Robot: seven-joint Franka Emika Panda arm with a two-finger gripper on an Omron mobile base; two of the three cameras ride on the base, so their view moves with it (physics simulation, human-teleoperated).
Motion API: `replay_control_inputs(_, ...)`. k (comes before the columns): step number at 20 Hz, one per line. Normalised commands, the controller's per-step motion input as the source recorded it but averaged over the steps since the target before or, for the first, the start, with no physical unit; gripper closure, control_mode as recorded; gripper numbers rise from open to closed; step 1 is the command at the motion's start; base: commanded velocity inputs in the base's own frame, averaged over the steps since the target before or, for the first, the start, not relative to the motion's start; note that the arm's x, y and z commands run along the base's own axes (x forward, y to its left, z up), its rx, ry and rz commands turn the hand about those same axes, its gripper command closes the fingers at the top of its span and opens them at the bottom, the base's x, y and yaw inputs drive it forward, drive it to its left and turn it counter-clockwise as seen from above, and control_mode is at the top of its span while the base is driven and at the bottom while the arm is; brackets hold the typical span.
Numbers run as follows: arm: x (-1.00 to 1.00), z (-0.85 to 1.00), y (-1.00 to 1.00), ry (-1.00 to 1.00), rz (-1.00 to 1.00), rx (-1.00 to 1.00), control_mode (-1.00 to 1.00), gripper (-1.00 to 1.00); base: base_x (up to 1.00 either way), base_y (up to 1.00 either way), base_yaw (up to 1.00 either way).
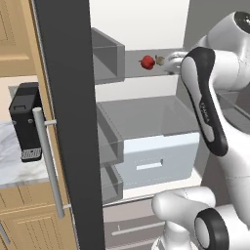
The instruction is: Retrieve the bottle and the shaker from the cabinet and place them next to the mixing bowl on the counter. Then add garlic from the fridge to the mixing bowl.
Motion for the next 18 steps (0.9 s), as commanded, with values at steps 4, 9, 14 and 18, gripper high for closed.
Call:
replay_control_inputs(4, 0.80, 0.00, 0.00, -0.03, 0.03, 0.00, -1.00, -1.00, 0.00, 0.00, 0.00)
replay_control_inputs(9, 0.35, 0.10, 0.00, 0.00, 0.02, -0.01, -1.00, -1.00, 0.00, 0.00, 0.00)
replay_control_inputs(14, 0.17, 0.10, -0.02, 0.03, 0.03, -0.02, -1.00, -1.00, 0.00, 0.00, 0.00)
replay_control_inputs(18, 0.14, 0.00, -0.01, 0.02, 0.01, -0.02, -1.00, -1.00, 0.00, 0.00, 0.00)
